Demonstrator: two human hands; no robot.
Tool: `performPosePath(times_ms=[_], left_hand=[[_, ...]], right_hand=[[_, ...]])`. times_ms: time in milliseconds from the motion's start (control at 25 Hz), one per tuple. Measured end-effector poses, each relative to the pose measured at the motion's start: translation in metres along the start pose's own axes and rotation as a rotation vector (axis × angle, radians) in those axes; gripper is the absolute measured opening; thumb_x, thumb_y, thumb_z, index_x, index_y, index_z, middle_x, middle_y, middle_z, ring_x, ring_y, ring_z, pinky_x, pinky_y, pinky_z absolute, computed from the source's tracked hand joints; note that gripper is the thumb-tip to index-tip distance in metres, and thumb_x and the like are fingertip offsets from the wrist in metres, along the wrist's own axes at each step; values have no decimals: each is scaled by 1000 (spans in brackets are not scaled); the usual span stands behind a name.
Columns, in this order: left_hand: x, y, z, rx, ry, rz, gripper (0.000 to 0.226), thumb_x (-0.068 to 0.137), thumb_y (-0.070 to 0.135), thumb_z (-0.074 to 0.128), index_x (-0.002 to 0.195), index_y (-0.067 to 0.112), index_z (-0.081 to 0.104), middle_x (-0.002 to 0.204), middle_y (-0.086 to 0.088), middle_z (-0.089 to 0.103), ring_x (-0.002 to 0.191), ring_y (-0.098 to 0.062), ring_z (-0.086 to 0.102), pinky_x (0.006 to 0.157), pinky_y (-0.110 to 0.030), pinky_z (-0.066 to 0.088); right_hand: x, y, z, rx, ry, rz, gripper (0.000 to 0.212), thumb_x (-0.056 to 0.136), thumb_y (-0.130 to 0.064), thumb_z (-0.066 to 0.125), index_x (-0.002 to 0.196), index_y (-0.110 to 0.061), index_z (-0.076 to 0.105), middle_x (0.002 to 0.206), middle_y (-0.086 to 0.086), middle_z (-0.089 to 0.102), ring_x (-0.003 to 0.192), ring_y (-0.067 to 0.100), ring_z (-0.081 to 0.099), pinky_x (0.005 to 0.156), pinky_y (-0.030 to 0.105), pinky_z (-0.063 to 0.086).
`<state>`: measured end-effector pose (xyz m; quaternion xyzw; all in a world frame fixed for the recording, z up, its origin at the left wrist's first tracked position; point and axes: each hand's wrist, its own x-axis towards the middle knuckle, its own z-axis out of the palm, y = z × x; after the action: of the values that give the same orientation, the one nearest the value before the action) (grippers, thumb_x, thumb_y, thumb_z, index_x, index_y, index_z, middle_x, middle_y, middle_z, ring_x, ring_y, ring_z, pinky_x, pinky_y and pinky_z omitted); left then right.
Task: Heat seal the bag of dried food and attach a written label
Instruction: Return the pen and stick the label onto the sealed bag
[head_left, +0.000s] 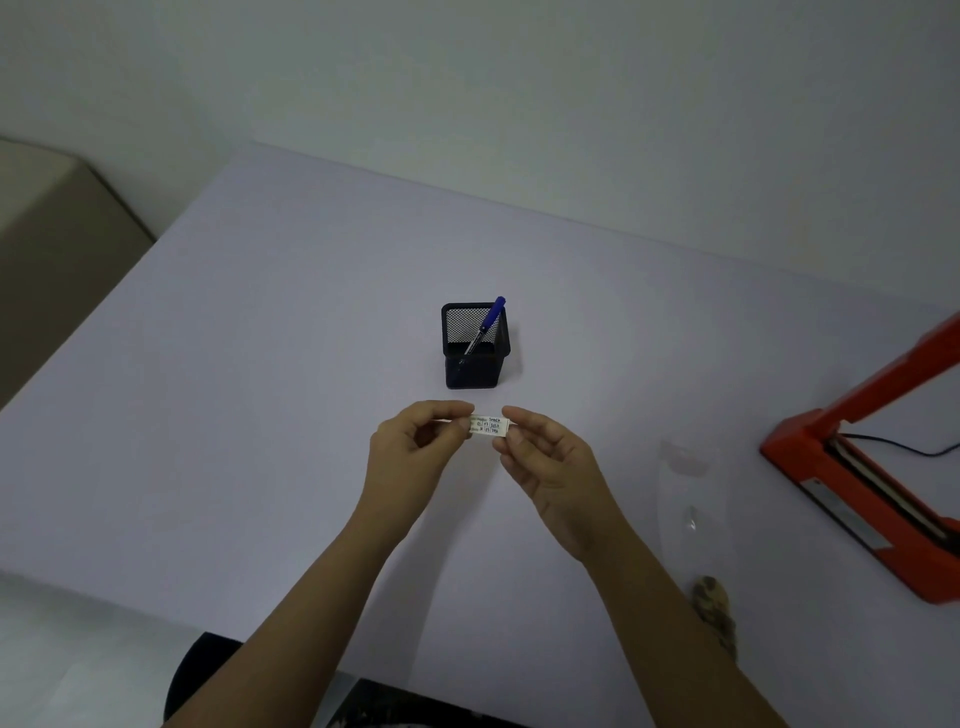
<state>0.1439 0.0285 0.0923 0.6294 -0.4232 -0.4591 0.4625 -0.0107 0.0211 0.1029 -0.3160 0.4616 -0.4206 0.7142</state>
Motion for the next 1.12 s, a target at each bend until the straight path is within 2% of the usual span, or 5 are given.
performPosePath(times_ms=[320, 720, 880, 1000, 1120], left_hand=[[-2, 2, -2, -18, -12, 0, 16, 85, 10, 63, 94, 21, 71, 86, -2, 72, 74, -9, 63, 69, -19, 52], [-4, 2, -2, 87, -47, 87, 14, 86, 10, 61, 89, 23, 65, 95, 5, 69, 81, -18, 65, 73, -27, 55], [-7, 0, -2, 194, -97, 156, 13, 85, 17, 63, 89, 28, 65, 116, 18, 56, 104, 1, 55, 80, -11, 43], [-8, 1, -4, 267, -115, 211, 8, 77, 40, 64, 85, 42, 63, 112, 27, 51, 104, 14, 49, 83, -10, 39], [-8, 1, -4, 267, -91, 221, 7, 77, 36, 66, 83, 38, 65, 112, 20, 55, 102, 11, 50, 84, -11, 38]], right_hand=[[-1, -1, 3, 45, -22, 47, 24, 90, -2, 50, 99, -17, 66, 88, -2, 74, 82, 11, 69, 74, 18, 55], [-1, -2, 3, -19, 2, 55, 19, 88, -3, 54, 95, -16, 66, 80, -2, 74, 74, 11, 69, 67, 18, 54], [1, 0, 3, -125, 65, -50, 18, 87, -5, 57, 95, -19, 65, 86, -1, 74, 80, 12, 69, 71, 20, 54], [1, 1, 5, -205, 28, -92, 15, 87, -7, 58, 95, -19, 64, 86, -2, 74, 86, 14, 69, 73, 19, 54], [2, 2, 6, -221, 1, -98, 14, 87, -7, 58, 94, -18, 64, 83, 0, 74, 88, 15, 69, 74, 20, 54]])
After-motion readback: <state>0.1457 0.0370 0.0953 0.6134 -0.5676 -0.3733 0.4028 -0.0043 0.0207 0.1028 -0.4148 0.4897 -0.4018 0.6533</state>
